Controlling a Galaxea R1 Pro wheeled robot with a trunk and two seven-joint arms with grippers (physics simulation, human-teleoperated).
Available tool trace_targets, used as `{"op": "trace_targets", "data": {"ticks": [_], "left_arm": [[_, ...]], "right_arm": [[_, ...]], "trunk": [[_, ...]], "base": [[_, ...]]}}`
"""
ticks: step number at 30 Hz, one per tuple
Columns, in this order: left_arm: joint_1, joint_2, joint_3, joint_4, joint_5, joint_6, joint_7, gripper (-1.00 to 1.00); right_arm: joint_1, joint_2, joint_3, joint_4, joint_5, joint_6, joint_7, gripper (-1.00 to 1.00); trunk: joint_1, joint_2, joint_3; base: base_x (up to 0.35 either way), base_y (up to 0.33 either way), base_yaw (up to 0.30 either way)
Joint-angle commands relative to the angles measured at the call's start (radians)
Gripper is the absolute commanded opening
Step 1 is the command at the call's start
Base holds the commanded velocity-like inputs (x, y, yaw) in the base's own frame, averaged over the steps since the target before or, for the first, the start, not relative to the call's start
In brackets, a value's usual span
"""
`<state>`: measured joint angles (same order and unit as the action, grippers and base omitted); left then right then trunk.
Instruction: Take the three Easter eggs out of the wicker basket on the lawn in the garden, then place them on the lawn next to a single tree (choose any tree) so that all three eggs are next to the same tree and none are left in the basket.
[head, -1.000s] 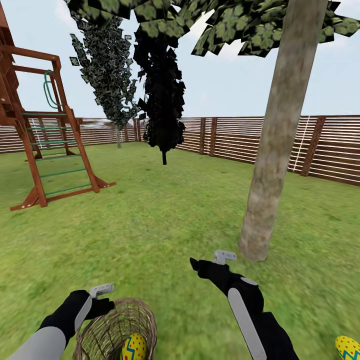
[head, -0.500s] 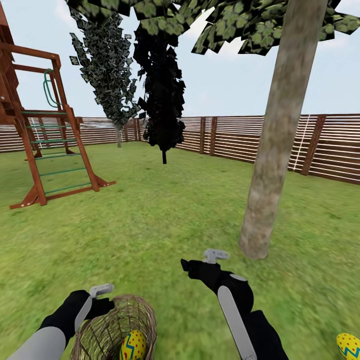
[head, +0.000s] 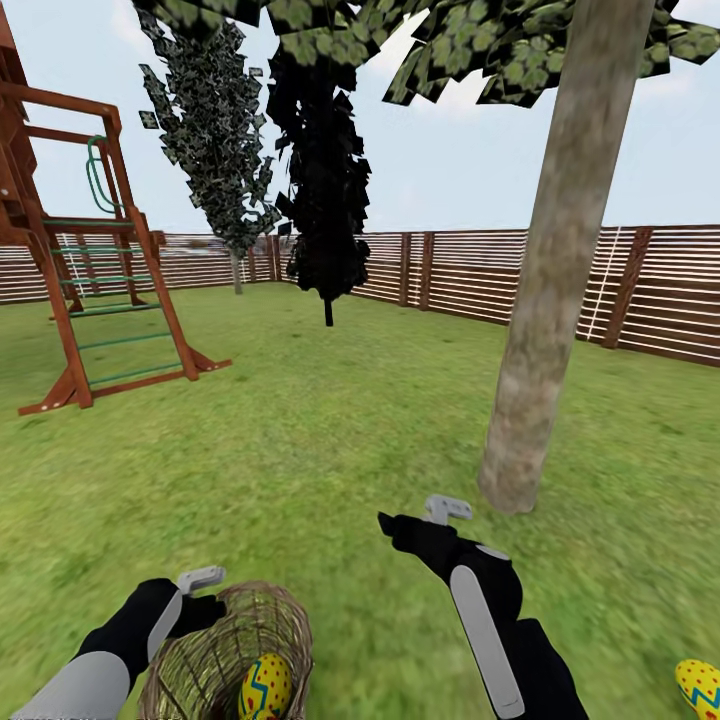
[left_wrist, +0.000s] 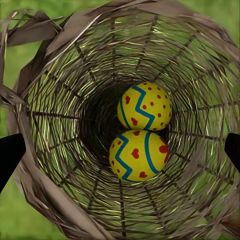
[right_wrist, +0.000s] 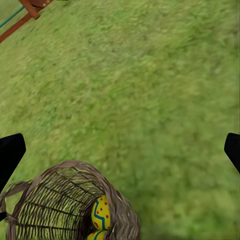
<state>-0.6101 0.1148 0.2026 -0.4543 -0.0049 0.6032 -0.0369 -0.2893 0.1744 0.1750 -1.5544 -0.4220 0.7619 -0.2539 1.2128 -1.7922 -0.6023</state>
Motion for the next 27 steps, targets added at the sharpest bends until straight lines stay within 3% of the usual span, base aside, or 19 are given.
{"op": "trace_targets", "data": {"ticks": [1, 20, 22, 27], "left_arm": [[-0.002, 0.000, 0.005, -0.001, -0.002, 0.005, -0.003, 1.00], [-0.005, -0.010, -0.002, -0.002, -0.012, -0.011, -0.001, 1.00], [-0.005, -0.010, -0.004, -0.001, -0.013, -0.045, -0.001, 1.00], [-0.005, -0.010, -0.005, -0.001, -0.013, -0.061, -0.001, 1.00]], "right_arm": [[-0.001, 0.000, -0.001, -0.001, -0.011, 0.002, -0.010, 1.00], [0.002, 0.000, -0.006, 0.000, -0.011, -0.001, -0.012, 1.00], [0.002, 0.000, -0.004, 0.000, -0.011, -0.002, -0.011, 1.00], [0.002, 0.000, 0.000, 0.000, -0.011, -0.002, -0.010, 1.00]], "trunk": [[0.004, -0.008, -0.004], [0.077, -0.141, -0.064], [0.084, -0.155, -0.070], [0.104, -0.190, -0.086]], "base": [[0.000, 0.000, 0.000], [0.000, 0.000, 0.000], [0.000, 0.000, 0.000], [0.000, 0.000, 0.000]]}}
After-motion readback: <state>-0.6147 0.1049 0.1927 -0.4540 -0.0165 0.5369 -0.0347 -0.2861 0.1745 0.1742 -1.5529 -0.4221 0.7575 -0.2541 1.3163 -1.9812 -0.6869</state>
